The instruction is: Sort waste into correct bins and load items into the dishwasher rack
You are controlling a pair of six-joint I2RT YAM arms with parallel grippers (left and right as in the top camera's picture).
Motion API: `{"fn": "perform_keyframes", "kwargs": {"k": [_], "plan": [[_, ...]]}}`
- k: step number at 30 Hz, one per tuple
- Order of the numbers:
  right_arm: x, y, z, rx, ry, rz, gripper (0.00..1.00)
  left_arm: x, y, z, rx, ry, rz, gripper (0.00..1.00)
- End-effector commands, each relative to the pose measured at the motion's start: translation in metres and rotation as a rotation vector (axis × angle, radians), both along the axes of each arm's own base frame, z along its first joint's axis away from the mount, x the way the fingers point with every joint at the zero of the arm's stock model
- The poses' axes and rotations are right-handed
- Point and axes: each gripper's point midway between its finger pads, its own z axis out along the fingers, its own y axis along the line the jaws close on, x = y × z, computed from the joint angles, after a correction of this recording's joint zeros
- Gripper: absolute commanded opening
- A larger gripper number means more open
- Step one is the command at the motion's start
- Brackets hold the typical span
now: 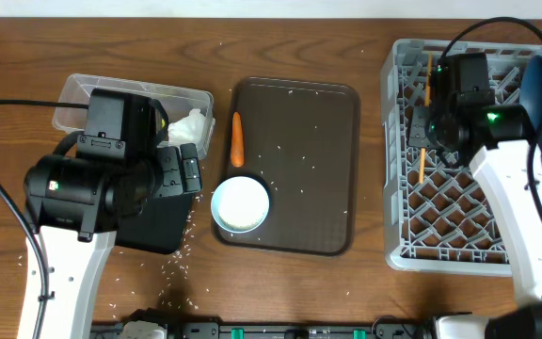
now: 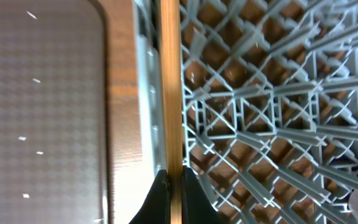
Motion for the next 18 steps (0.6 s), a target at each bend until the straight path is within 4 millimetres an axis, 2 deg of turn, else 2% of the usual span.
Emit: {"fn": "perform_keyframes", "kwargs": {"k": [1,4,7,9,10,12,15,18], "plan": [[-0.005,0.0,-0.035,-0.008,0.102,0.031,0.01,0.002,0.003,0.003,0.013,-0.012,0.0,0.98],[-0.003,-0.003,-0.053,-0.032,0.149,0.023,0.01,0.001,0.003,0.003,0.013,-0.011,0.001,0.98],[0.0,-0.001,-0.059,-0.025,0.159,0.027,0.03,0.001,0.003,0.003,0.013,-0.011,0.0,0.98],[0.001,0.0,-0.056,-0.022,0.148,0.031,0.36,0.001,0.003,0.003,0.013,-0.011,0.0,0.98],[0.001,0.0,-0.053,-0.02,0.142,0.031,0.42,0.001,0.003,0.003,0.013,-0.011,0.001,0.98],[0.001,0.007,-0.039,0.016,0.108,0.045,0.49,0.001,0.003,0.003,0.013,-0.011,0.001,0.98],[0.0,0.02,-0.013,0.096,0.036,0.079,0.52,0.001,0.003,0.003,0.013,-0.011,0.001,0.98],[-0.009,0.031,0.024,0.161,-0.064,0.115,0.53,0.011,-0.003,0.008,-0.037,-0.051,0.031,0.98]]}}
